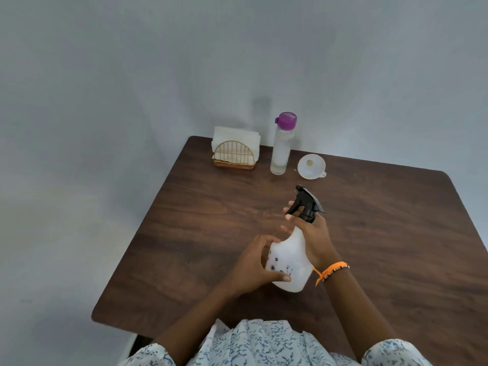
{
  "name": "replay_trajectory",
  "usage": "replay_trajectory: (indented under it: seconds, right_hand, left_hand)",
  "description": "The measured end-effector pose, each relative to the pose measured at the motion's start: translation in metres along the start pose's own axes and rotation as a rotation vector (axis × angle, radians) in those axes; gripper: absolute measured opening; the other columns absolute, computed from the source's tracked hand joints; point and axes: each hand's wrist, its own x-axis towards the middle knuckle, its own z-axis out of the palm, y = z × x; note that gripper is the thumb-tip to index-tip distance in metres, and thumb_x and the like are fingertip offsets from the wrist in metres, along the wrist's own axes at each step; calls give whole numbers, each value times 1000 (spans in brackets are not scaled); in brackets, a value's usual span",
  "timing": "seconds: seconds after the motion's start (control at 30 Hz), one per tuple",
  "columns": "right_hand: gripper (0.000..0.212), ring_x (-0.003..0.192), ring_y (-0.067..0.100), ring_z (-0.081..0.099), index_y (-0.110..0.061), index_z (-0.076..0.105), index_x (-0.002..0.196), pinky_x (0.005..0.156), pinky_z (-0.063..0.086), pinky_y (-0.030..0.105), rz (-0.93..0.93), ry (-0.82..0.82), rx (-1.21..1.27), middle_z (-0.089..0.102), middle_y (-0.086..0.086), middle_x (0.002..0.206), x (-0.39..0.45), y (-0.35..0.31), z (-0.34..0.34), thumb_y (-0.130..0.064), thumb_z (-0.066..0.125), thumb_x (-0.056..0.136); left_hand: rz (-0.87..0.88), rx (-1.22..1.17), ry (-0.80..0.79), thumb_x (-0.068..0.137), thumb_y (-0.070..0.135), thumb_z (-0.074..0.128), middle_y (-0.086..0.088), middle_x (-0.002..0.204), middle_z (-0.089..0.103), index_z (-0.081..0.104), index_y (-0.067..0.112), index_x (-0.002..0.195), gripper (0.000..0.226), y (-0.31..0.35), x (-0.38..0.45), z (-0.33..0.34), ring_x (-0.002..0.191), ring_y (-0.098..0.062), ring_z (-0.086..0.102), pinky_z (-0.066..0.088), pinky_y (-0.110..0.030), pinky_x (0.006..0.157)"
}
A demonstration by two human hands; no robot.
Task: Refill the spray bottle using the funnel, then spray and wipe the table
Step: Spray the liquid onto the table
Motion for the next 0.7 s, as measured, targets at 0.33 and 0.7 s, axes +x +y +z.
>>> replay_trajectory:
  seconds: [0.33, 0.7]
  right_hand:
    - [27, 84, 24, 65, -4, 59, 97, 59, 57, 31, 445, -147, -224, 60, 12, 84, 17, 31, 46, -28, 65, 85]
    - [35, 102, 26, 60, -3, 55, 112, 75, 57, 41, 463, -83, -200, 60, 15, 106, 24, 27, 21, -17, 68, 81]
  left_hand:
    - [-388, -281, 314, 93, 19, 52, 3, 100, 62, 61, 23, 101, 12, -36, 4, -30, 89, -10, 60, 44, -19, 73]
    - [-451, -232, 232, 92, 18, 53, 9, 88, 60, 61, 25, 93, 11, -39, 28, -12, 84, -6, 57, 42, -16, 70]
